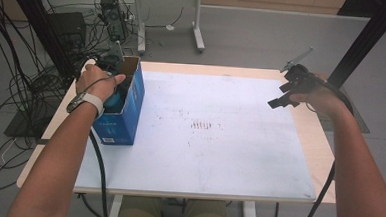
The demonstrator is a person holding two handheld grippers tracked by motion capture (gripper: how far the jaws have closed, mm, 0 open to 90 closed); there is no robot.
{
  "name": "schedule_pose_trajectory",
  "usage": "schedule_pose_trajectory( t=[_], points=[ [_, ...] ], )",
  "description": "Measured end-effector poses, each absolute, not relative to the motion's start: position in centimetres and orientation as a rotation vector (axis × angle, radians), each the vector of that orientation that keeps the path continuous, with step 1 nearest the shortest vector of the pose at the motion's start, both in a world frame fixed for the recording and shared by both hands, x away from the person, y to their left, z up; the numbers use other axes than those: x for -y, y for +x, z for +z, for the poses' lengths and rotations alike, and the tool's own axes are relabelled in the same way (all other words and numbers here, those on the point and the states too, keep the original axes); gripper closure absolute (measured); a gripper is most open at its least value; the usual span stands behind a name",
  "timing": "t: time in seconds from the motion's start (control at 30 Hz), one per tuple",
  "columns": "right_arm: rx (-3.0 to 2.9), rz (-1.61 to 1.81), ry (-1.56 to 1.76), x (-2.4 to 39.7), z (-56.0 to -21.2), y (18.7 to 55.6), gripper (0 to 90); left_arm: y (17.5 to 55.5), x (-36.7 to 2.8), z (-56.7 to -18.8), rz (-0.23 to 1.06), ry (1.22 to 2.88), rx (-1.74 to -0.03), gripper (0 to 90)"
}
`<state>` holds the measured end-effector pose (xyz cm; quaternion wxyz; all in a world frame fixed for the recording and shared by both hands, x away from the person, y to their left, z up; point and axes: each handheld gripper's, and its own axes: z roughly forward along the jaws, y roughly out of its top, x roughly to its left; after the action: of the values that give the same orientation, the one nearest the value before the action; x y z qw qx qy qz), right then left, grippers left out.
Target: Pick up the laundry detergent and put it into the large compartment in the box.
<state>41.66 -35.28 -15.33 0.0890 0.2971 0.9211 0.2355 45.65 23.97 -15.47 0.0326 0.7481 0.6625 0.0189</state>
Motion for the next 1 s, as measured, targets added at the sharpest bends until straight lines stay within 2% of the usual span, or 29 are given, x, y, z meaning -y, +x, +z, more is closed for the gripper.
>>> schedule_pose_trajectory(
  t=[1.0],
  points=[
    [-2.738, 0.703, 0.88, 35.32, -15.25, 41.59, 14.2, 45.57, -23.95, -15.43, 0.06, 2.301, -2.045, 36.9]
  ],
)
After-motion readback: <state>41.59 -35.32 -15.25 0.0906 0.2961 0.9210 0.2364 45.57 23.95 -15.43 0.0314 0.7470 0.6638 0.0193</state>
